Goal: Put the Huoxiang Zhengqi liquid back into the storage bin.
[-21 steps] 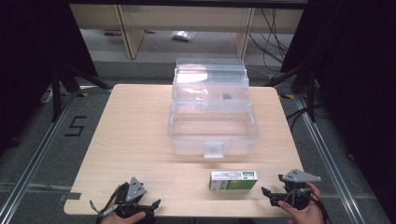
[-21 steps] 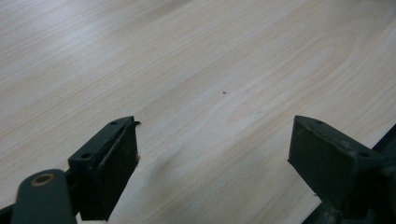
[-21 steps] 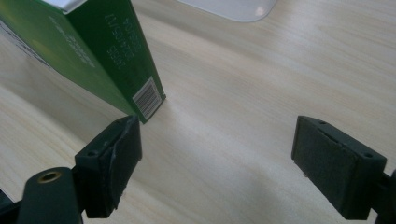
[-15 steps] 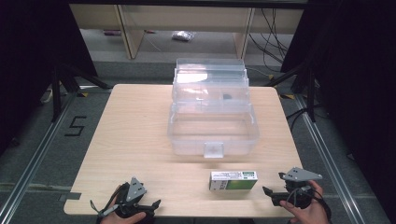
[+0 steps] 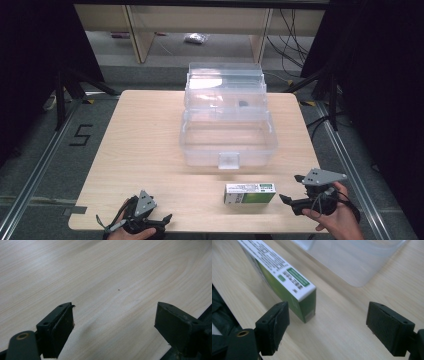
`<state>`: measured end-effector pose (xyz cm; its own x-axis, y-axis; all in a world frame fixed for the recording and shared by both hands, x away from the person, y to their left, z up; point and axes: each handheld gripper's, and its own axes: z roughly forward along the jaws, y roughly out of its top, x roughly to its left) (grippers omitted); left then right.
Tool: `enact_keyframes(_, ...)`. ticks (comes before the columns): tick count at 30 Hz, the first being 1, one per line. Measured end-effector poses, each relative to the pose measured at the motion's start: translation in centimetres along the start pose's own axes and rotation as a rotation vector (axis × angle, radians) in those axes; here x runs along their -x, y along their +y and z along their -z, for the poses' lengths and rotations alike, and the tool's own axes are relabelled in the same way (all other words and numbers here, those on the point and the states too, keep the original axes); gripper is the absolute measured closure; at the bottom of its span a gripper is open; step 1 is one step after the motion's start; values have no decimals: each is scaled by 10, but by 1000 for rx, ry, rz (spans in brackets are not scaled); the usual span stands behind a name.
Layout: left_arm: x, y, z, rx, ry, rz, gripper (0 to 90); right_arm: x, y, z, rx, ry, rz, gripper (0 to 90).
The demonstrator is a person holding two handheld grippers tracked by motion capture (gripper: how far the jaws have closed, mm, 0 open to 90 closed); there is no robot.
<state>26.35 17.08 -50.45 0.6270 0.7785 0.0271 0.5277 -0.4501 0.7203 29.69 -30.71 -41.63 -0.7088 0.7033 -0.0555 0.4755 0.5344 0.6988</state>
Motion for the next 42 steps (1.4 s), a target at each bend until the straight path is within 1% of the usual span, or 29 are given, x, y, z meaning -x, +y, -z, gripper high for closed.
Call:
enact_keyframes(1,0,0,0,6,-7,7,150,0,4,-1,4,6,24,197)
enact_keyframes(3,-2,0,2,-17,-5,-14,150,-4,11,-2,-19,30,32,197)
enact_keyframes(5,-1,0,2,-13,-8,-7,150,-7,17,-5,-16,53,63,205)
enact_keyframes(6,-2,0,3,-23,-9,-21,150,-7,21,-6,-24,63,85,209)
enact_keyframes(7,-2,0,3,-26,-9,-16,150,-10,22,-7,-19,61,80,209)
enact_keyframes(8,-2,-1,3,-19,-2,-8,150,-9,27,-9,-23,76,119,209)
enact_keyframes(9,-2,-1,3,-15,1,-7,150,-10,30,-11,-30,79,129,209)
enact_keyframes(12,-2,-2,2,3,0,12,150,-16,36,-15,-40,86,138,210)
enact_keyframes(13,-4,-2,5,-24,-2,-17,150,-15,39,-15,-54,92,160,212)
enact_keyframes(15,-4,-2,5,-22,0,-15,150,-18,43,-19,-47,101,188,214)
enact_keyframes(16,-2,-2,2,1,-2,11,150,-19,45,-20,-53,103,194,216)
enact_keyframes(17,-2,-2,2,1,-2,11,150,-19,45,-20,-53,103,194,216)
enact_keyframes(18,-1,-2,2,-3,12,7,150,-23,51,-25,-75,125,232,222)
enact_keyframes(19,-1,-2,2,-3,12,7,150,-24,53,-26,-90,132,248,225)
enact_keyframes(20,-1,-2,2,-1,19,10,150,-24,53,-26,-90,132,248,225)
enact_keyframes(22,-1,-2,1,1,14,4,150,-29,60,-34,-123,156,272,226)
enact_keyframes(23,-2,-2,2,-10,-2,-6,150,-31,62,-36,-134,162,285,227)
enact_keyframes(24,-2,-2,2,-10,-2,-6,150,-32,64,-37,-145,169,292,229)
enact_keyframes(25,-2,-2,3,-22,-8,-14,150,-34,66,-39,-164,160,282,232)
enact_keyframes(26,-2,-2,3,-22,-8,-14,150,-34,69,-42,-166,160,302,232)
enact_keyframes(27,1,-2,1,3,0,20,150,-36,71,-44,-179,147,299,244)
enact_keyframes(30,0,-2,2,-6,0,10,150,-39,76,-54,-199,168,349,249)
enact_keyframes(33,-1,-2,2,-5,18,6,150,-41,78,-59,-212,170,369,249)
enact_keyframes(35,-1,-2,2,-6,15,7,150,-45,82,-65,-250,185,385,261)
enact_keyframes(36,-1,-2,2,-6,15,7,150,-45,82,-65,-250,185,385,261)
enact_keyframes(37,-2,-2,4,-12,-3,-1,150,-46,84,-70,-275,189,392,263)
enact_keyframes(38,-2,-2,4,-12,-3,-1,150,-46,84,-70,-275,189,392,263)
enact_keyframes(39,-2,-2,4,-19,-7,-12,150,-48,85,-74,-299,193,399,265)
enact_keyframes(42,-2,-2,4,-19,-6,-10,150,-48,86,-78,-315,195,406,272)
